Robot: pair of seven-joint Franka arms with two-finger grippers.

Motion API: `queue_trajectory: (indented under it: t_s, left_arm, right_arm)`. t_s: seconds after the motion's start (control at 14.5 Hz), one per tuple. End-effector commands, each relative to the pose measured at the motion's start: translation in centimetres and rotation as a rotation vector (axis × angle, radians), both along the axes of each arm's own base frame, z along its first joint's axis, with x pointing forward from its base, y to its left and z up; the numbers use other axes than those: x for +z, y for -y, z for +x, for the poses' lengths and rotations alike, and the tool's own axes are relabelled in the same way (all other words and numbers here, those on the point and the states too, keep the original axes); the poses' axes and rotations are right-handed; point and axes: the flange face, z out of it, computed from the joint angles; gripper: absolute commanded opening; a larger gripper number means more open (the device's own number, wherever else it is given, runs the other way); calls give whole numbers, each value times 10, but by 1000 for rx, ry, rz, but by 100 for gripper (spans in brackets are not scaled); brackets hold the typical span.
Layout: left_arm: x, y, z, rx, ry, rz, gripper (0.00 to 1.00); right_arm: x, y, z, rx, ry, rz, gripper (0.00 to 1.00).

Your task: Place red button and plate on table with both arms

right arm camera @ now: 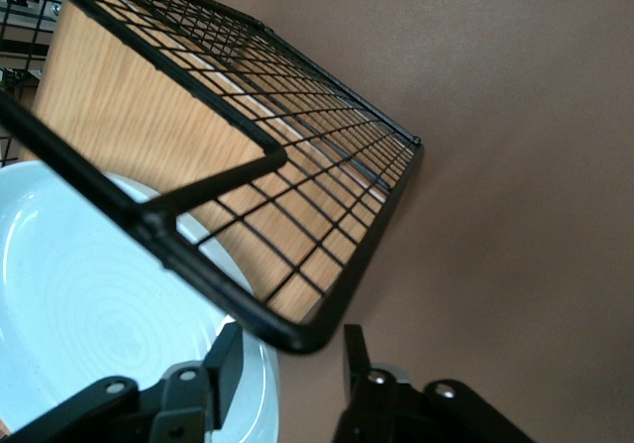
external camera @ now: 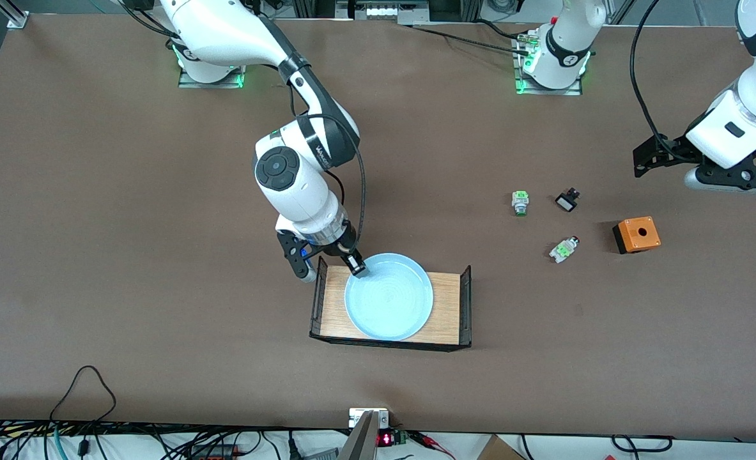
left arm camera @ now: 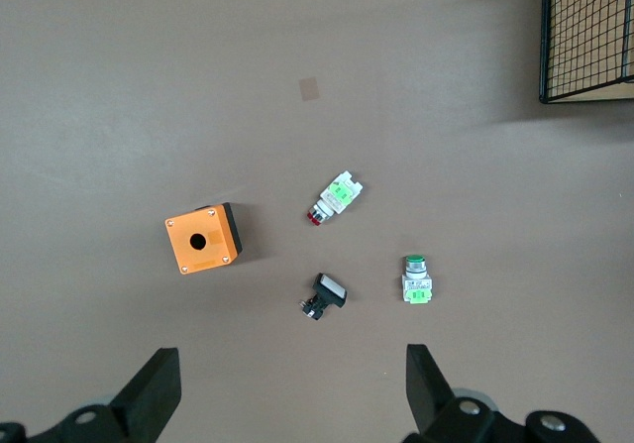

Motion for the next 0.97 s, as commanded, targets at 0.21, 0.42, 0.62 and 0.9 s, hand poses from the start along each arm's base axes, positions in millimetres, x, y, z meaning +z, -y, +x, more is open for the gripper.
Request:
queue_trajectory:
  t_s: [0.21, 0.42, 0.62, 0.9]
  left_arm:
    - [4, 4, 3, -13, -4, -7, 100]
    - [7, 19, 2, -39, 2, -8, 100]
    - [9, 21, 3, -44, 7, -6, 100]
    - [9, 16, 4, -38, 7, -6, 100]
  right_arm:
    - [1, 0, 0, 4, -3, 13, 38]
    - [3, -2, -1, 9, 1, 13, 27]
    - [3, -2, -1, 7, 4, 16, 18]
    - [4, -4, -1, 10, 8, 18, 7]
